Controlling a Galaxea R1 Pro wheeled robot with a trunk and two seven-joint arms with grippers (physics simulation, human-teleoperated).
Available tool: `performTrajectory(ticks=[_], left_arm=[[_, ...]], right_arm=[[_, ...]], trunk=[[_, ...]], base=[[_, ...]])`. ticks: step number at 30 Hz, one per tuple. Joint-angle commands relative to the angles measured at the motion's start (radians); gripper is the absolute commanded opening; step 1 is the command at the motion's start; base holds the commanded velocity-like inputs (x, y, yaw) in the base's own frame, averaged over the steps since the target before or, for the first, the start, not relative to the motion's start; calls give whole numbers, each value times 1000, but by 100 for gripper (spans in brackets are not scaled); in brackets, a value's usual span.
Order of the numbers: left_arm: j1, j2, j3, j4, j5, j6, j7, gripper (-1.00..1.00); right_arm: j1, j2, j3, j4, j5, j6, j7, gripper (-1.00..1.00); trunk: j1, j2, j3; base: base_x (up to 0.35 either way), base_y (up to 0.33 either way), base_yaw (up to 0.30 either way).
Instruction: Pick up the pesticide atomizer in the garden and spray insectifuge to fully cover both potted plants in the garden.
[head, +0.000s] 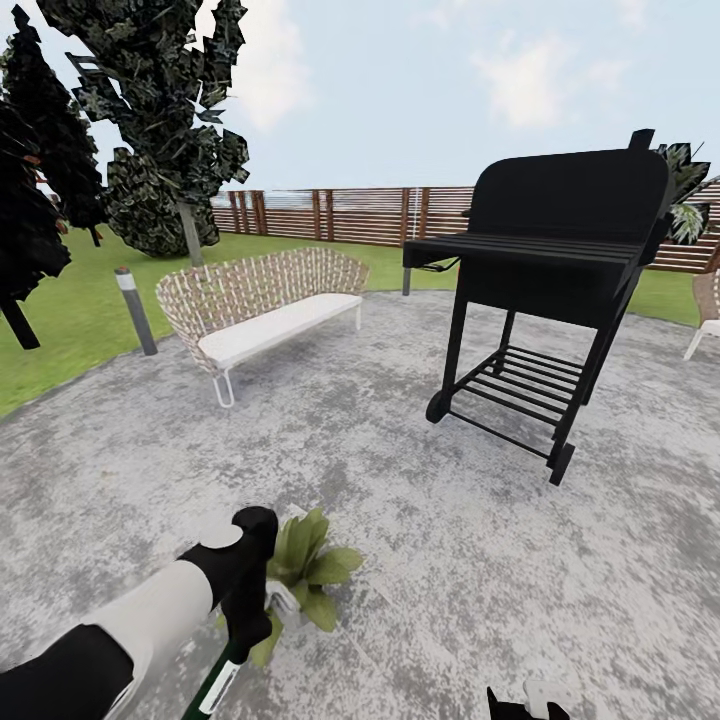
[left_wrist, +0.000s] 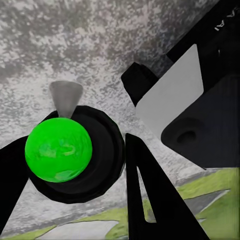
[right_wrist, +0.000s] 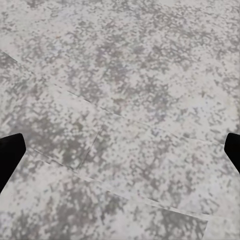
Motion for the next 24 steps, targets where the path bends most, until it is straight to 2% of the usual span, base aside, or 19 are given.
performTrajectory(ticks=[1, 3, 4, 5, 18, 23, 24], left_arm=[[7, -2, 4, -1, -3, 12, -10, -100], [13, -4, 43, -5, 14, 14, -10, -100], [13, -6, 78, -11, 17, 15, -10, -100], [12, -8, 93, -18, 18, 16, -10, -100], [6, -4, 130, -19, 13, 16, -10, -100], [10, 10, 132, -16, 11, 15, -10, -100], [11, 21, 132, -16, 12, 15, -10, -100]], right_arm=[[-1, 0, -8, 1, 10, -4, 0, 100], [-1, 0, -8, 1, 10, -4, 0, 100], [-1, 0, -8, 1, 10, -4, 0, 100], [-1, 0, -8, 1, 10, -4, 0, 100], [-1, 0, -8, 1, 10, -4, 0, 100], [-1, 0, -8, 1, 10, -4, 0, 100], [-1, 0, -9, 1, 10, -4, 0, 100]], trunk=[[0, 0, -1], [0, 0, -1], [0, 0, -1], [0, 0, -1], [0, 0, -1], [0, 0, -1], [0, 0, -1]], base=[[0, 0, 0], [0, 0, 0], [0, 0, 0], [0, 0, 0], [0, 0, 0], [0, 0, 0], [0, 0, 0]])
